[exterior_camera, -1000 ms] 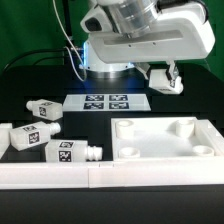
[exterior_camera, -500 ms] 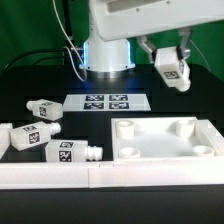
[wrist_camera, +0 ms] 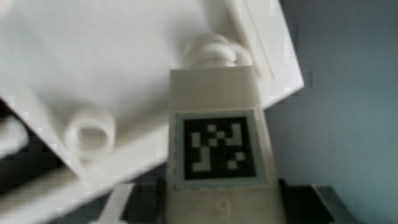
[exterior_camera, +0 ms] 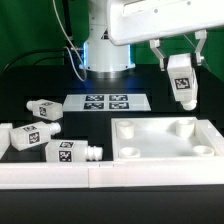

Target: Assemble one leg

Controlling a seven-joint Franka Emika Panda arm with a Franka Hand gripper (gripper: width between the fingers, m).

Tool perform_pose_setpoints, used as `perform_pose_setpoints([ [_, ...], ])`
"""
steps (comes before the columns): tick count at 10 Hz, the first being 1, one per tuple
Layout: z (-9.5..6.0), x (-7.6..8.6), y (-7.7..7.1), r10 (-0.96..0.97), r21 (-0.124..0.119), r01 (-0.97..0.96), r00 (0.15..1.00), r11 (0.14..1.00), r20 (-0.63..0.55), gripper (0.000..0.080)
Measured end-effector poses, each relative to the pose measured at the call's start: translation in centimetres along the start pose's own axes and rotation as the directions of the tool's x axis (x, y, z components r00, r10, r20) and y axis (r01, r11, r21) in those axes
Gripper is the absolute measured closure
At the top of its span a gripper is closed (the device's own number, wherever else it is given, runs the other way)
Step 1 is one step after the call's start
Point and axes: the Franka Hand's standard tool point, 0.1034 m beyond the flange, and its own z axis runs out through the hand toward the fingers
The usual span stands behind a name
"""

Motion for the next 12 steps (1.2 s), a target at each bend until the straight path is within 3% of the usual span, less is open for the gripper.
perform_pose_setpoints([
  [1, 0.6, 0.7, -0.7, -0.111, 0.006, 0.112, 0.991, 0.994, -0.075, 0.0514],
  [3, 1.0, 0.3, -2.8, -0.138, 0.046, 0.150, 0.969, 0.988, -0.205, 0.0514],
  [4, 1.2, 0.0, -3.0, -0.135, 0.060, 0.155, 0.957, 0.986, -0.257, 0.0514],
  [7, 1.6, 0.1, -2.5, -0.182, 0.037, 0.196, 0.956, 0.980, -0.231, 0.0514],
  [8, 1.9, 1.0, -1.7, -0.286, -0.003, 0.294, 0.928, 0.956, -0.239, 0.0514],
  [9, 1.9, 1.3, -2.1, -0.320, -0.016, 0.326, 0.915, 0.945, -0.247, 0.0514],
  [10, 2.0, 0.4, -3.0, -0.348, -0.019, 0.355, 0.903, 0.935, -0.253, 0.0514],
  [12, 2.3, -0.4, -3.1, -0.352, -0.019, 0.359, 0.900, 0.933, -0.257, 0.0514],
])
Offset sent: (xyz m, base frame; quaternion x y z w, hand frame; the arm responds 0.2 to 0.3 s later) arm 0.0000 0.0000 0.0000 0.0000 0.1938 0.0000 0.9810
